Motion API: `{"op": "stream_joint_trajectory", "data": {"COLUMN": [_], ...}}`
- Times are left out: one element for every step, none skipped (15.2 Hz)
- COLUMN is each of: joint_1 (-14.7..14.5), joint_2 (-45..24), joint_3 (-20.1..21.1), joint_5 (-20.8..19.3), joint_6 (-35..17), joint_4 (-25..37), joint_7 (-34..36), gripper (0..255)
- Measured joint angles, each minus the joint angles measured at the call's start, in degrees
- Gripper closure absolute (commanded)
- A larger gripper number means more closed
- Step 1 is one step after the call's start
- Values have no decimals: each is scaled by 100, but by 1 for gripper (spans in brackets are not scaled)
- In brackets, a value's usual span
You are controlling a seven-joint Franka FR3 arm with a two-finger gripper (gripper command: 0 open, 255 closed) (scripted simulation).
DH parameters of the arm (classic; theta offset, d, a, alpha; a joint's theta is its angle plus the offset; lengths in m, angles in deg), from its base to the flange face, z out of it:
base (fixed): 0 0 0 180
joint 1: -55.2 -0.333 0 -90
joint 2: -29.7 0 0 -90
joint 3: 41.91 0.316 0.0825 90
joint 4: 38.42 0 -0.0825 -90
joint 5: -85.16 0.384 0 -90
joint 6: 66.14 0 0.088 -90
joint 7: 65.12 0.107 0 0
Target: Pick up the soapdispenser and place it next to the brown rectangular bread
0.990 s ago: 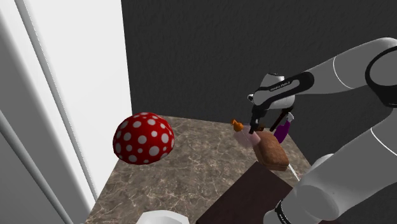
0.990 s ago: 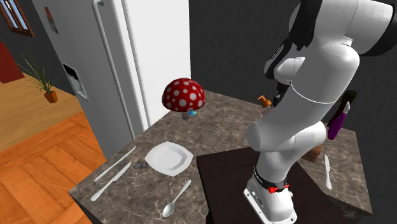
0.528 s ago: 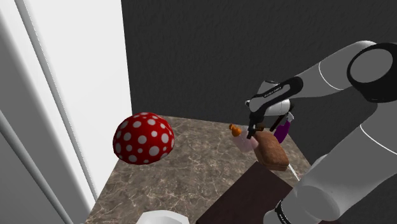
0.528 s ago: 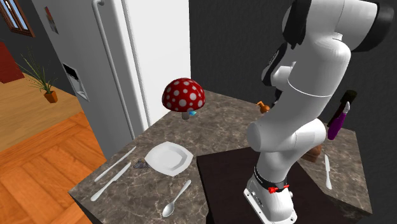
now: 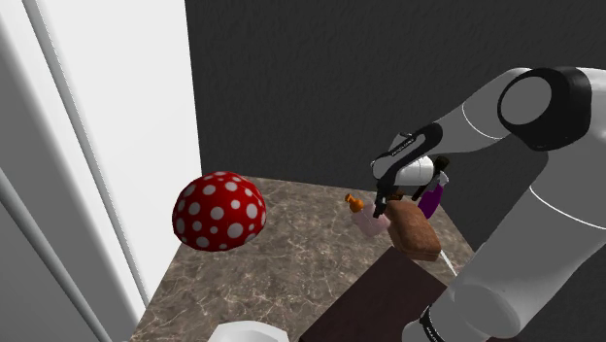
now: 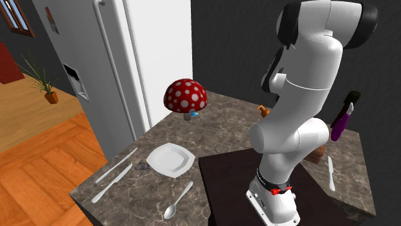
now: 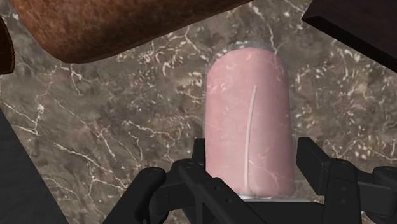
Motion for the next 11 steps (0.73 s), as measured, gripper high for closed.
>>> {"op": "stream_joint_trajectory", "data": {"joint_1": [-3,-8,-10,14,24,27,29,31,31,28,31], "joint_2": [-98,-188,-265,-348,-424,-466,-467,-486,-494,-501,-492], "joint_3": [13,36,62,77,103,122,121,131,137,141,134], "joint_5": [121,230,327,441,540,591,590,617,629,634,624], "joint_6": [-118,-199,-270,-338,-397,-422,-418,-429,-441,-445,-450], "joint_4": [-23,-27,-33,-31,-27,-18,-18,-11,-14,-12,-25], "joint_7": [-89,-158,-218,-326,-398,-426,-428,-443,-450,-446,-447], "gripper": [255,255,255,255,255,255,255,255,255,255,255]}}
